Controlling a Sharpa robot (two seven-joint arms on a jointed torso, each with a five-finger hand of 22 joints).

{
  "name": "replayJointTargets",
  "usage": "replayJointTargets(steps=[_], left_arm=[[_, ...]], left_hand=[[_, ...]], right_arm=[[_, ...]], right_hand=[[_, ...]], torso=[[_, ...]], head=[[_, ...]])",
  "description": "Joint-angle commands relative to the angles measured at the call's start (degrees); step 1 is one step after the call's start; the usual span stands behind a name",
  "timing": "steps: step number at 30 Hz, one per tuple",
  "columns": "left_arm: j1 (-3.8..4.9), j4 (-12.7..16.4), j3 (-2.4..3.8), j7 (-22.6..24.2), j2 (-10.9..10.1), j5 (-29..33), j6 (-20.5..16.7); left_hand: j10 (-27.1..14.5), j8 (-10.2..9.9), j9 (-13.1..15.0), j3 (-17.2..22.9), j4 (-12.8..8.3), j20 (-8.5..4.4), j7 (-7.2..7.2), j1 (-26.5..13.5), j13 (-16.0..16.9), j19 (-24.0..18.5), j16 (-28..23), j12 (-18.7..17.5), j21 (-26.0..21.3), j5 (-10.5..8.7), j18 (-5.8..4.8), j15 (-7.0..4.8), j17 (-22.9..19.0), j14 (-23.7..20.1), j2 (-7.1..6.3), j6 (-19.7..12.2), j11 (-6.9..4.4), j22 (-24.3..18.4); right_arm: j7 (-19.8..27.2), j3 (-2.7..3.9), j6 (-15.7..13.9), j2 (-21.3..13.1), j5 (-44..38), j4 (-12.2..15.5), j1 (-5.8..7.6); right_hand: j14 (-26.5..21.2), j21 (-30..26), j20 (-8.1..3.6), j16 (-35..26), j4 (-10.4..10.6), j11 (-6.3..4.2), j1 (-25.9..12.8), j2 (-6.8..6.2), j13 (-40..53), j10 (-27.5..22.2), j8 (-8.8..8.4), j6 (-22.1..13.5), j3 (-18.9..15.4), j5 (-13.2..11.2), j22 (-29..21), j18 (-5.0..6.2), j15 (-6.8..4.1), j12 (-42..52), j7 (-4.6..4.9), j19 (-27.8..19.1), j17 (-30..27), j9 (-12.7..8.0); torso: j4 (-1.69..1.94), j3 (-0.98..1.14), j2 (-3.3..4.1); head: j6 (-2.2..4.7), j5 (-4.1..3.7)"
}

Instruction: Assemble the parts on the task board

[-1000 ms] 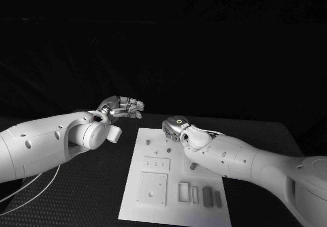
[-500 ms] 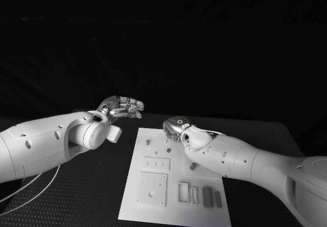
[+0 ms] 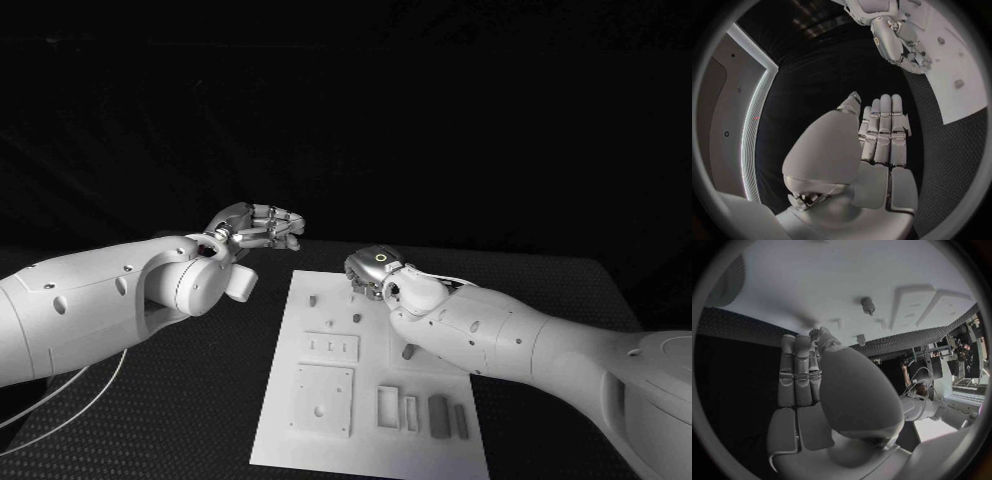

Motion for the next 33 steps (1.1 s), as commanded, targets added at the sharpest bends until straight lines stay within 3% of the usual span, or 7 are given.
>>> replayJointTargets(steps=[1,4,10,21,27,31,33], left_arm=[[0.2,0.0,0.06,0.7,0.1,-0.2,0.1],[0.2,0.0,0.06,0.7,0.1,-0.2,0.1],[0.2,-0.1,0.06,0.8,0.1,-0.2,0.1],[0.2,-0.4,0.05,0.8,-0.1,-0.2,0.0],[0.2,-0.5,0.04,1.0,-0.5,-0.2,0.1],[0.2,-0.5,0.04,1.1,-1.0,-0.2,0.0],[0.2,-0.6,0.04,1.1,-1.1,-0.2,0.0]], left_hand=[[0.0,-0.3,0.1,-0.2,0.0,-0.13,0.03,-0.2,0.1,0.0,-0.2,-0.2,-0.4,-0.32,-0.08,0.08,0.1,0.3,-0.13,-0.1,0.34,0.1],[0.0,-0.3,0.1,-0.2,0.0,-0.13,0.03,-0.2,0.1,0.0,-0.2,-0.2,-0.4,-0.32,-0.08,0.08,0.1,0.3,-0.14,-0.1,0.34,0.1],[0.0,-0.3,0.1,-0.2,0.0,-0.13,0.02,-0.2,0.1,0.1,-0.3,-0.3,-0.4,-0.33,-0.08,0.08,0.1,0.3,-0.15,-0.1,0.35,0.1],[-0.1,-0.4,0.2,-0.2,0.0,-0.14,0.01,-0.2,0.1,0.1,-0.3,-0.4,-0.5,-0.32,-0.08,0.08,0.1,0.3,-0.17,-0.1,0.39,0.1],[-0.1,-0.4,0.2,-0.2,0.0,-0.14,0.0,-0.2,0.1,0.1,-0.3,-0.4,-0.5,-0.32,-0.08,0.08,0.2,0.3,-0.18,-0.1,0.41,0.1],[-0.1,-0.4,0.2,-0.3,0.0,-0.12,0.01,-0.3,0.1,0.1,-0.4,-0.5,-0.6,-0.34,-0.11,0.1,0.2,0.3,-0.26,-0.1,0.44,0.1],[-0.1,-0.4,0.2,-0.3,0.0,-0.11,0.01,-0.3,0.1,0.1,-0.4,-0.5,-0.6,-0.34,-0.11,0.1,0.2,0.3,-0.28,-0.1,0.44,0.1]], right_arm=[[0.0,-0.01,-0.3,0.0,1.0,-0.2,-0.02],[0.3,-0.01,-0.8,0.0,1.7,-0.3,-0.02],[0.4,-0.01,-1.5,0.0,2.1,-0.4,-0.02],[1.0,-0.01,-3.2,-0.8,3.3,0.5,0.0],[3.5,0.02,-5.2,-3.4,10.3,4.1,1.03],[5.8,0.26,-4.7,-5.8,18.1,7.2,2.3],[6.7,0.58,-3.8,-7.2,21.2,8.8,2.87]], right_hand=[[-0.4,0.3,0.01,-0.1,-0.1,0.5,-0.5,-0.54,-0.4,-1.0,-0.52,-1.1,0.4,0.4,1.2,1.69,0.23,-0.1,0.29,-0.4,0.1,-0.2],[-0.7,0.3,0.18,-0.3,0.0,1.36,-1.5,-1.57,-1.3,-4.1,-1.79,-3.5,0.3,0.3,1.2,1.69,1.03,-0.3,1.21,-0.7,0.1,-0.7],[-1.4,0.1,0.45,-0.5,0.0,2.21,-2.5,-2.47,-2.2,-6.9,-2.26,-4.9,0.7,0.4,1.1,1.67,1.85,-0.1,0.95,-1.2,0.1,-0.8],[-1.7,0.1,0.56,-0.4,-0.1,2.47,-3.1,-2.84,-2.6,-7.7,-2.07,-4.9,1.2,0.4,1.2,1.69,2.09,0.0,1.13,-1.3,0.2,-0.6],[-1.7,0.2,0.61,-0.2,0.3,2.49,-4.7,-2.93,-2.6,-7.6,-1.92,-4.9,1.6,0.4,1.2,1.69,2.14,0.2,1.44,-1.2,0.2,-0.5],[-1.7,0.4,0.68,-0.2,0.5,2.49,-10.7,-2.32,-2.6,-7.3,-1.92,-5.2,1.5,0.3,1.2,1.69,2.09,0.3,2.1,-1.2,0.2,-0.4],[-2.5,0.2,0.61,-0.5,0.4,2.46,-11.7,-2.39,-2.6,-7.2,-1.89,-5.4,1.8,0.3,1.2,1.69,2.09,0.3,2.1,-1.8,0.1,-0.4]], torso=[[0.02,-0.01,0.03],[0.0,-0.05,-0.01],[-0.09,-0.05,-0.03],[-0.07,0.02,0.0],[-0.13,0.03,-0.07],[-0.45,0.02,-0.14],[-0.59,0.03,-0.22]], head=[[0.1,0.03],[0.02,0.0],[-0.02,0.03],[0.13,0.02],[0.27,0.01],[0.89,0.15],[1.11,0.17]])
